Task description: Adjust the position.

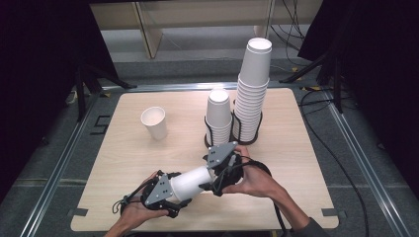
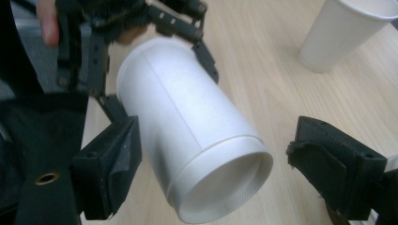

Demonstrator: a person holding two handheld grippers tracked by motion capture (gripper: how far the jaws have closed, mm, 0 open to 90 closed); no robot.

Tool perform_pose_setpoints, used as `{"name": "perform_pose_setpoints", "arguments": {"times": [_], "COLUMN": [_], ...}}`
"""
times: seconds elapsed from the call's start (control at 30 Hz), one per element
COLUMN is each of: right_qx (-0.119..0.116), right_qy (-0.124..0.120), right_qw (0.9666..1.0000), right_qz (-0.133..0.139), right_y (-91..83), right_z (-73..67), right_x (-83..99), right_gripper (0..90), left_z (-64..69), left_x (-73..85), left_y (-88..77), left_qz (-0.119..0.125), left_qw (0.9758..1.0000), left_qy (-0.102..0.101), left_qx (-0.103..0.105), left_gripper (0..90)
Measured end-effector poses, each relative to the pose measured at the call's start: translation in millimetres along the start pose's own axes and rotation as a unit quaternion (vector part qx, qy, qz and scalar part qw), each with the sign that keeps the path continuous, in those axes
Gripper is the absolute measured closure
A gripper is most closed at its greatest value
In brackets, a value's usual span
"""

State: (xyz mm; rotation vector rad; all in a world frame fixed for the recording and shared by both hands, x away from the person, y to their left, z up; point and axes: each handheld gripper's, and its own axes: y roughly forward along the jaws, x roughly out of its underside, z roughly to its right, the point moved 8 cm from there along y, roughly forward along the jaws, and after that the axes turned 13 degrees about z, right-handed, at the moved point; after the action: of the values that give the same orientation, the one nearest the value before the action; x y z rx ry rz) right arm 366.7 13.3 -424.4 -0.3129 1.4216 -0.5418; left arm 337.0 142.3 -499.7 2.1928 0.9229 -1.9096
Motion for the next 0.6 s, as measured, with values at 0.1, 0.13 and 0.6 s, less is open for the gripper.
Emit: {"name": "perform_pose_setpoints", "arguments": {"times": [0.1, 0.13, 0.6], "right_qx": [0.004, -0.005, -0.046], "right_qy": [-0.016, -0.040, -0.111], "right_qw": [0.9992, 0.9984, 0.9854], "right_qz": [-0.035, -0.040, -0.120], "right_y": [4.5, 7.9, 29.2], "right_z": [-7.8, -7.8, -24.1], "right_x": [4.0, 4.4, 24.5], "right_gripper": [17.5, 17.6, 17.9], "left_z": [1.3, 2.5, 10.9], "left_x": [-0.6, -1.4, -2.7], "left_y": [-1.2, -0.2, -4.0], "left_qz": [-0.011, -0.006, -0.038], "left_qw": [0.9999, 0.9999, 0.9967], "left_qy": [0.009, 0.009, 0.055], "left_qx": [0.009, 0.013, 0.046], "left_gripper": [13.4, 13.4, 13.3]}}
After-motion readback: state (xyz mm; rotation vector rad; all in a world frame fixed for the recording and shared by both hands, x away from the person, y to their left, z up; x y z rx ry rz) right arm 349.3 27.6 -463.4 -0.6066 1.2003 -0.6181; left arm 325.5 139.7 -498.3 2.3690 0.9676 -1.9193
